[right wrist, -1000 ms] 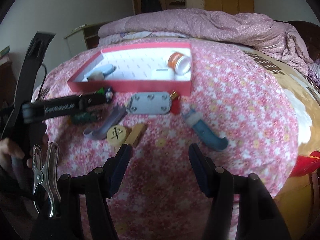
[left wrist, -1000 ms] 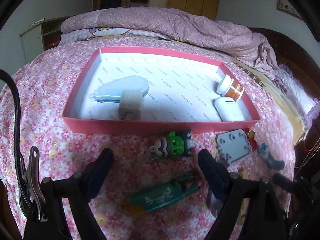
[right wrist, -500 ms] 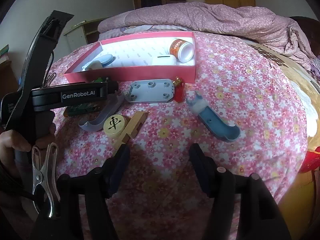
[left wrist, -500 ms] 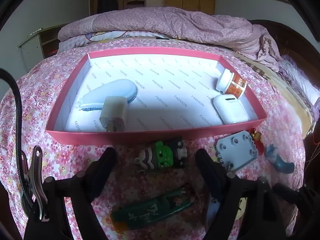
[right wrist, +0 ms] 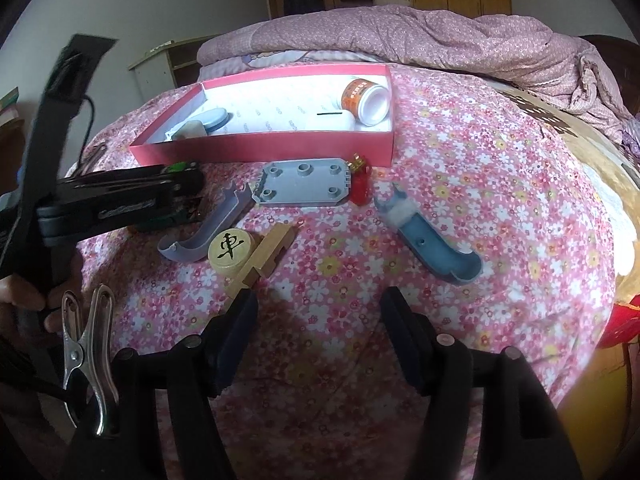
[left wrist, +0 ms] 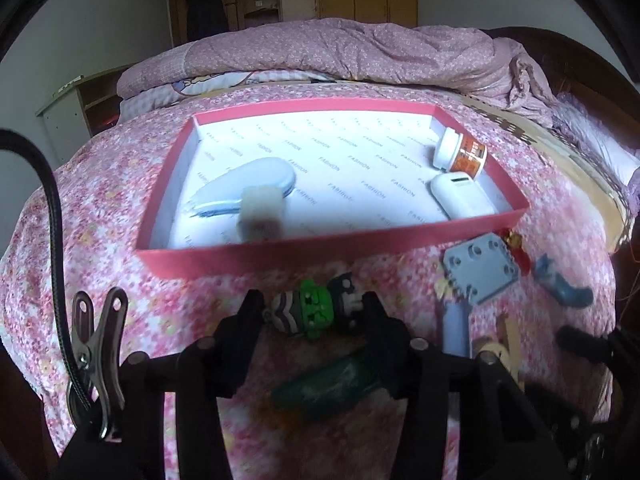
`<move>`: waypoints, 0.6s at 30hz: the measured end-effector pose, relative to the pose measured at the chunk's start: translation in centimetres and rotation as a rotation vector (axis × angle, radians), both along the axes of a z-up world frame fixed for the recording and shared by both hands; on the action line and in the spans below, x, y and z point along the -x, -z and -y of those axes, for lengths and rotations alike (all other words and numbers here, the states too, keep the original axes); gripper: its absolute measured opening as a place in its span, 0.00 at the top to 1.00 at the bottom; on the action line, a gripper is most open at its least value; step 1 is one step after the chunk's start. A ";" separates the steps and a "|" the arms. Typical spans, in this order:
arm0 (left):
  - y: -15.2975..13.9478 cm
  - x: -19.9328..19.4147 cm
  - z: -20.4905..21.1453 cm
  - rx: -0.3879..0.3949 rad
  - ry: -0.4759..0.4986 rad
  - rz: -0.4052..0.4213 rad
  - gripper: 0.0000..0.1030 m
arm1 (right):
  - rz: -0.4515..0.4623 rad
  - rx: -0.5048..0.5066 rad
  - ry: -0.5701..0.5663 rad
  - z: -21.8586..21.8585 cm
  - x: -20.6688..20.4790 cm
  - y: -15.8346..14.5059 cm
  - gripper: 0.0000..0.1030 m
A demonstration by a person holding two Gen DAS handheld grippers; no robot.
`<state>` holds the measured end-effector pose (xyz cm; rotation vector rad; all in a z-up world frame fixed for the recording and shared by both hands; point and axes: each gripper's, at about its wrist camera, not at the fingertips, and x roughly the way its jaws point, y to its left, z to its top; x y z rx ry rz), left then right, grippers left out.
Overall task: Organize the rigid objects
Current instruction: 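Grasp the gray perforated plate with the right tool while the left tool grasps the green figurine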
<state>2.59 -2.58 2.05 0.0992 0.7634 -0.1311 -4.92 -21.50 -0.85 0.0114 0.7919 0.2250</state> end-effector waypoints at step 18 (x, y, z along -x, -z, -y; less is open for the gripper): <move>0.7 0.8 -3.0 0.101 -0.017 0.014 0.49 | -0.046 -0.088 0.000 -0.9 -6.5 -1.5 0.36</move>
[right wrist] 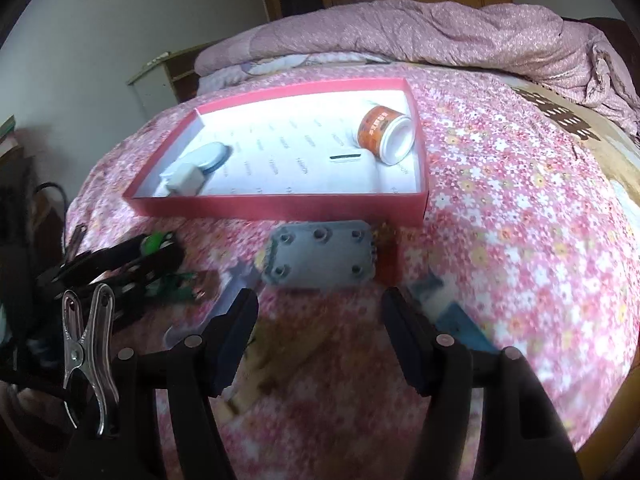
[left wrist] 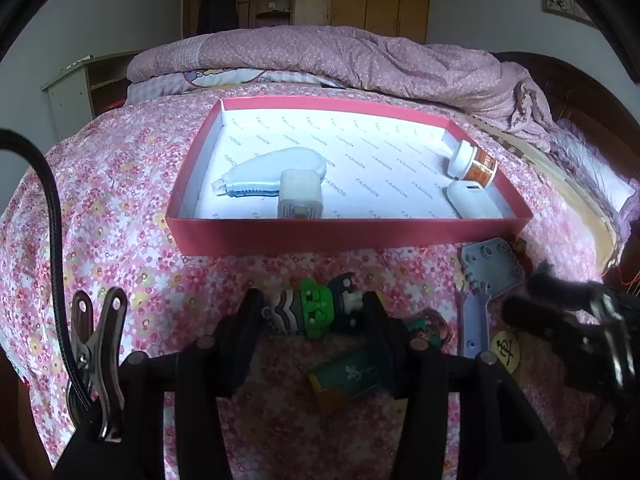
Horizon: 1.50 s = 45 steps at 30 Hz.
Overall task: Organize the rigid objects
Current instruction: 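Grasp the gray perforated plate with the right tool while the left tool grasps the green figurine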
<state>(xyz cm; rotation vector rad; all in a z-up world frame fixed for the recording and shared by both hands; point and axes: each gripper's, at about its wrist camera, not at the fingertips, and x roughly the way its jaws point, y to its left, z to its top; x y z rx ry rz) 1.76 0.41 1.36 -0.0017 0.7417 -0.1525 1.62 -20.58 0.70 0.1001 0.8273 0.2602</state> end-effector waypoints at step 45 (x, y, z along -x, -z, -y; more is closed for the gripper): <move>-0.3 0.3 -0.3 0.046 0.003 -0.008 0.49 | 0.070 -0.061 -0.022 -0.8 0.3 -1.1 0.91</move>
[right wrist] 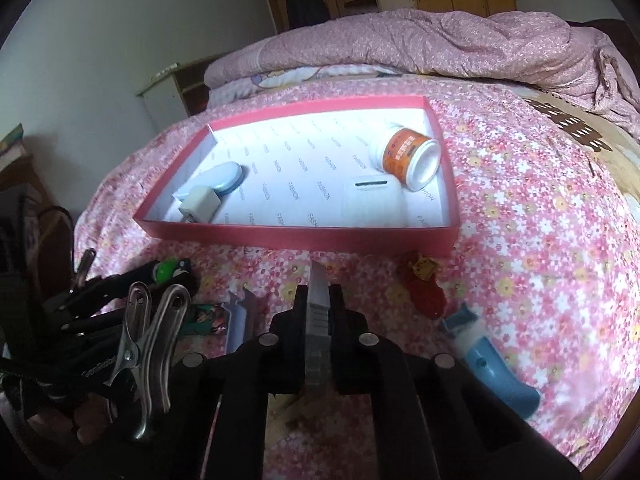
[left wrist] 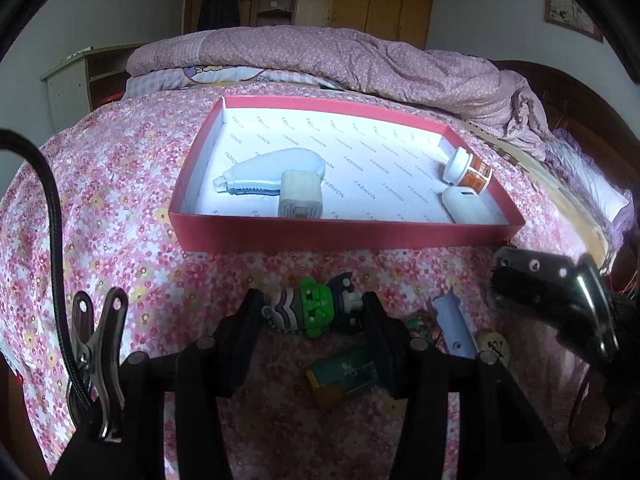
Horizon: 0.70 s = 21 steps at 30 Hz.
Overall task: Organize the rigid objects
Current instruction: 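Grasp the gray perforated plate with the right tool while the left tool grasps the green figurine, then lower the green figurine into the tray with the left tool while the right tool places the gray plate there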
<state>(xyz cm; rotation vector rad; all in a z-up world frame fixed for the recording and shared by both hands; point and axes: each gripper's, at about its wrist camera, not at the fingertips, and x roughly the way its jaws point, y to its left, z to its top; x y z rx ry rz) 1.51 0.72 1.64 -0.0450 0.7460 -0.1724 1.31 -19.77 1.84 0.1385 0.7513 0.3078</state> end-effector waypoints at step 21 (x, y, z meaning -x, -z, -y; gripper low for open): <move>-4.7 -3.0 0.1 0.042 0.015 0.062 0.49 | -0.023 -0.096 -0.013 0.9 1.0 0.7 0.91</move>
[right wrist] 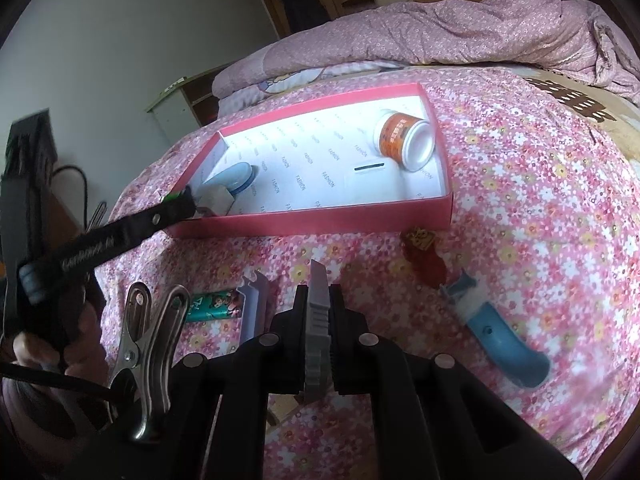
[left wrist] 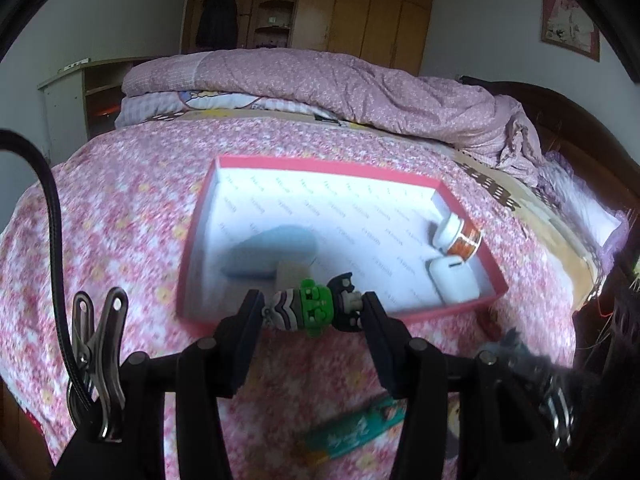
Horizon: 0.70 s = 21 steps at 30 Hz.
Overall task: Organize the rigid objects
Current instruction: 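Lower the green figurine into the tray with the left tool while the right tool places the gray plate there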
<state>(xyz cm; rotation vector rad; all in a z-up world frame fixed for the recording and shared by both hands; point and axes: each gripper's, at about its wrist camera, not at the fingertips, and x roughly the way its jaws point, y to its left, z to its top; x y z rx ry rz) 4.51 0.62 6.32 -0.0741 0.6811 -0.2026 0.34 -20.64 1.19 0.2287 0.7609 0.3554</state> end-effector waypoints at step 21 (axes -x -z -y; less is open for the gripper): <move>1.1 -1.8 3.3 -0.062 0.051 0.008 0.40 | -0.005 -0.014 0.021 0.7 -0.2 0.2 0.91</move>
